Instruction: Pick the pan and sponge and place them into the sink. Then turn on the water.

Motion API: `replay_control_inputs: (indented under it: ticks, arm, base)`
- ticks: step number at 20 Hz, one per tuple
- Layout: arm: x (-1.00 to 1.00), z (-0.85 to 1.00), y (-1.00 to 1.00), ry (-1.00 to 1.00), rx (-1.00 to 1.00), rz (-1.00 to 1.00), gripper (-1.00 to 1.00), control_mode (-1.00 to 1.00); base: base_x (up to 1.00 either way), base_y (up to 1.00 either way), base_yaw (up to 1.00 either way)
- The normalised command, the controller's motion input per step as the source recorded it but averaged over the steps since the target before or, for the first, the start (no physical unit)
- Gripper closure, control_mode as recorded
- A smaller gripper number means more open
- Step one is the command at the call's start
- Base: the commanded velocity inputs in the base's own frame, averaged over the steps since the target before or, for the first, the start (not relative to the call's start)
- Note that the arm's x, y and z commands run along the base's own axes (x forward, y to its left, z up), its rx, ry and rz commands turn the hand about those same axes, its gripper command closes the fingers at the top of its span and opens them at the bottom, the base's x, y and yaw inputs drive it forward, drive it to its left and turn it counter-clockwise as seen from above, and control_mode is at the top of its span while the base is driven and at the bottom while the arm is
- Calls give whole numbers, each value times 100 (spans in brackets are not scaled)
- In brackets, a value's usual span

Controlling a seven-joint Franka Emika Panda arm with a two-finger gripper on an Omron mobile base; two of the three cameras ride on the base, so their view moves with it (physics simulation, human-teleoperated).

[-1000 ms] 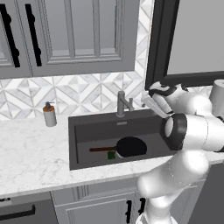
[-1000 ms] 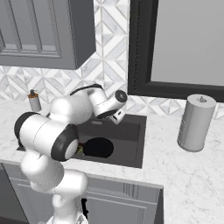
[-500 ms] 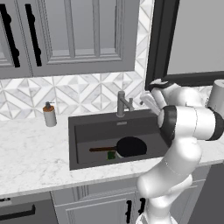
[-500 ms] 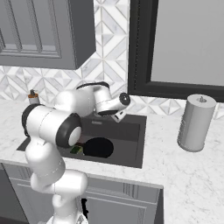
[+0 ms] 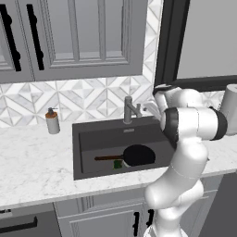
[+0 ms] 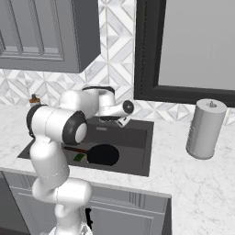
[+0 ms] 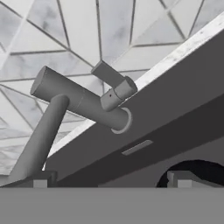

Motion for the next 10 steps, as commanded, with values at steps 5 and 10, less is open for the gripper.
replay_control_inputs:
  ticks: [5, 10]
  arm:
    - [23, -19, 11, -7, 0, 0, -100, -100]
    - [29, -6, 0, 0, 0, 0, -100, -100]
  base:
    - [0, 0, 0]
    - [0, 0, 0]
